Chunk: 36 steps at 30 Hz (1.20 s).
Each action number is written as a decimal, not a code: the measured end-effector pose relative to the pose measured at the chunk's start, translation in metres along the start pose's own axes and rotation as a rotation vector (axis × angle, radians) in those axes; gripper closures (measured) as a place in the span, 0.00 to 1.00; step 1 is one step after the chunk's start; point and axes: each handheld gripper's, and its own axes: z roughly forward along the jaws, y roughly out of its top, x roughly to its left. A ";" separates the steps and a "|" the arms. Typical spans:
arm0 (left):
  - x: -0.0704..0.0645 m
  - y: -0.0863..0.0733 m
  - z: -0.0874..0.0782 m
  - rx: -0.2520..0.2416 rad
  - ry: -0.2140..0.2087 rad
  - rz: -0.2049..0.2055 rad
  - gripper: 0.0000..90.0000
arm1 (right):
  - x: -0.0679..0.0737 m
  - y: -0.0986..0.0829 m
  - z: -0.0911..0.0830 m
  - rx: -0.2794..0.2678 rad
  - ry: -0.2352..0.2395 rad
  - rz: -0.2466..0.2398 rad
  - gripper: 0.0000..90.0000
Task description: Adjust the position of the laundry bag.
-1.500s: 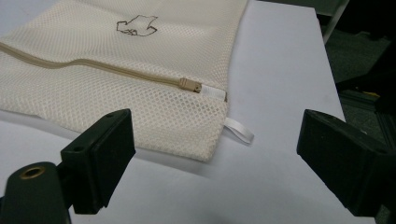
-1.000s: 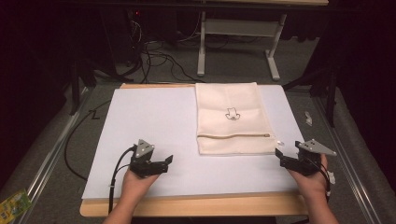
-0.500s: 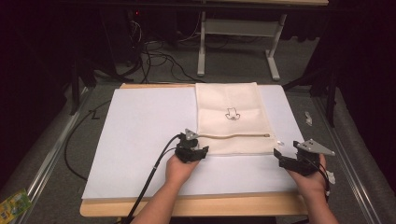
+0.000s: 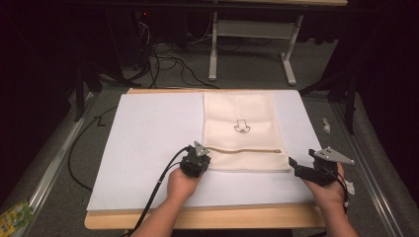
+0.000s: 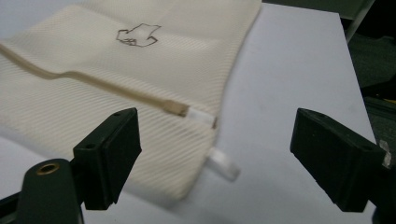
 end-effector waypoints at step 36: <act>0.028 -0.066 -0.093 -0.160 0.006 -0.088 0.31 | 0.039 -0.003 0.009 0.107 0.148 0.034 0.17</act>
